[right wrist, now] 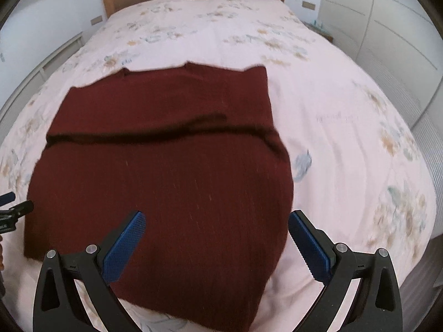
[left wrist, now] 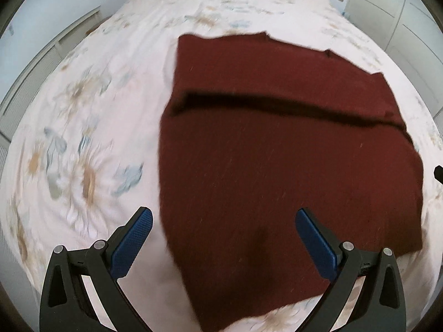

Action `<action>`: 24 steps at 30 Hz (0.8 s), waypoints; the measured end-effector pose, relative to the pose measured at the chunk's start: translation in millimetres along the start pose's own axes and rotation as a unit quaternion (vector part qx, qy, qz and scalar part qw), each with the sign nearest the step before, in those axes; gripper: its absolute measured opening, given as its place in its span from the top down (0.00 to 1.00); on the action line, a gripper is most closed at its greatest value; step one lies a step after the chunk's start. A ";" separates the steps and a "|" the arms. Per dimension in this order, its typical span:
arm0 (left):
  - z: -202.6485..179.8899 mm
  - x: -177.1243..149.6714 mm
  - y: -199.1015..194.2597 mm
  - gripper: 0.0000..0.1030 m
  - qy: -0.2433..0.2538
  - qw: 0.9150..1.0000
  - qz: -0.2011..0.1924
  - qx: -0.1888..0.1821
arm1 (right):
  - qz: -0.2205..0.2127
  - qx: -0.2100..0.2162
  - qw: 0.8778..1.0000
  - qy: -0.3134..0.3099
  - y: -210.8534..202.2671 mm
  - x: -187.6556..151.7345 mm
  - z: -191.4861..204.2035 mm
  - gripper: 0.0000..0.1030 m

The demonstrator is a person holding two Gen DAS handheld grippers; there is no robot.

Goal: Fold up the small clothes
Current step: 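Grasp the sweater hem with the left gripper while the right gripper grasps the hem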

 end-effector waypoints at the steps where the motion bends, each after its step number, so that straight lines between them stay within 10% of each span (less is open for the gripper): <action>1: 1.0 -6.5 0.6 0.01 -0.001 1.000 0.003 0.001 | 0.006 0.000 1.000 0.004 3.4 -6.3 -3.7 0.00; 24: -0.7 -68.4 34.2 0.11 -0.023 0.997 0.064 -0.042 | 0.085 -0.004 0.996 0.025 46.5 -68.9 -45.1 0.00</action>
Point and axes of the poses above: each gripper's, at about its wrist camera, not at the fingertips, and y roughly the way its jaws point, z to its left, x to its top, the point moved 7 cm from there along y, roughly the way its jaws point, and after that the axes turned 12 degrees about y, right-handed, at the moved point
